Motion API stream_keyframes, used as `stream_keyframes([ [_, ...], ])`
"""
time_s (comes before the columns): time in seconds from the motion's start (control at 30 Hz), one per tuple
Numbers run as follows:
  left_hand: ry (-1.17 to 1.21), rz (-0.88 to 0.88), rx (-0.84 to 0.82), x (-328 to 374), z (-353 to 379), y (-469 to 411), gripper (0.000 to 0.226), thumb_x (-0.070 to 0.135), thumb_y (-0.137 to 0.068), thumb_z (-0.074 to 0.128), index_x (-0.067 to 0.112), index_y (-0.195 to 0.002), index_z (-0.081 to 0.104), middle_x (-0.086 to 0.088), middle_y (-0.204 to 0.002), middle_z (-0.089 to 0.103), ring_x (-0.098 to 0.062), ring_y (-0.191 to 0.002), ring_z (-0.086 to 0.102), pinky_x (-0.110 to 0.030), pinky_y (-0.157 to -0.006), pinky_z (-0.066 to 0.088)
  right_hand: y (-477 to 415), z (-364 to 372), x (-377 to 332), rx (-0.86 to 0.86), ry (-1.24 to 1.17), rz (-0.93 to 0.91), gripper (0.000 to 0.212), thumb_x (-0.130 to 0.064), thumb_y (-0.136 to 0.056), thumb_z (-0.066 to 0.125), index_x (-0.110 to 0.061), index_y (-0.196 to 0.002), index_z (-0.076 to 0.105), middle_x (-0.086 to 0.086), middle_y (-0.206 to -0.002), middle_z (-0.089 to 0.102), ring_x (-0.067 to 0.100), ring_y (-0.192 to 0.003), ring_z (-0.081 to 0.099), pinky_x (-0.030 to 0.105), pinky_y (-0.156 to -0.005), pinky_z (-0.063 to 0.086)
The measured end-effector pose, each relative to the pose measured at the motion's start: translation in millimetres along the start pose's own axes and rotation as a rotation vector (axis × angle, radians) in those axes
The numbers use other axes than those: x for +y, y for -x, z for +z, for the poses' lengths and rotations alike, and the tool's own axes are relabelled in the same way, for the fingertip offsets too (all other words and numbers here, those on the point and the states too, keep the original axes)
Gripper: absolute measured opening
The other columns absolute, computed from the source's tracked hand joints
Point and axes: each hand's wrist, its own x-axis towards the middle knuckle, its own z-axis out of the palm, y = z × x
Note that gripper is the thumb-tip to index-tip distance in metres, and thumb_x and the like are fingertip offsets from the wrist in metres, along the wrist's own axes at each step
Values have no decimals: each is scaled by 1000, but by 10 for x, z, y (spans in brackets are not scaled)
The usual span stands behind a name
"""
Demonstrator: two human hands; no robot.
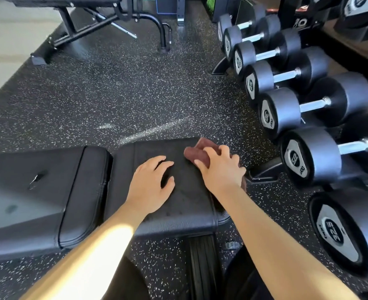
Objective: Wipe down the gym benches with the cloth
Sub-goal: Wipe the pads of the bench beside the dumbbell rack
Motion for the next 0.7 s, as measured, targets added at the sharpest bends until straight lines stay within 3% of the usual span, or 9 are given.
stream_keyframes([
  [0.13, -24, 3, -10, -101, -154, 96, 36, 30, -89, 52, 24, -123, 59, 0, -137, 51, -22, -121, 50, -41, -105, 35, 174, -6, 47, -3, 52, -57, 47, -57, -92, 38, -40, -135, 31, 1, -143, 27, 35, -117, 34, 54, -88, 36],
  [0.23, -3, -101, 66, -337, -263, 223, 35, 27, -89, 55, 20, -123, 60, -2, -136, 51, -26, -108, 58, -42, -101, 40, 493, 115, -2, 82, 158, -147, 46, -60, -90, 37, -41, -132, 34, -1, -140, 30, 34, -114, 35, 53, -87, 36],
  [0.33, 96, -162, 114, -396, -234, 306, 37, 24, -89, 55, 18, -126, 56, -2, -139, 47, -23, -124, 47, -45, -105, 35, 517, 178, -160, 125, 183, -159, 43, -60, -90, 35, -40, -129, 37, 0, -135, 34, 33, -113, 34, 52, -87, 34],
  [0.53, 92, -165, 129, -409, -219, 301, 37, 25, -89, 55, 22, -125, 56, 2, -138, 47, -19, -128, 42, -46, -106, 33, 81, 124, -418, 76, 144, -165, 40, -55, -93, 35, -34, -127, 38, 4, -135, 34, 36, -120, 31, 56, -91, 31],
  [0.7, 111, -172, 135, -408, -216, 318, 37, 25, -89, 54, 23, -125, 56, 3, -140, 46, -17, -129, 41, -43, -109, 31, 337, 150, -311, 99, 156, -212, 49, -57, -92, 35, -37, -135, 28, 1, -142, 29, 31, -120, 31, 49, -85, 33],
])
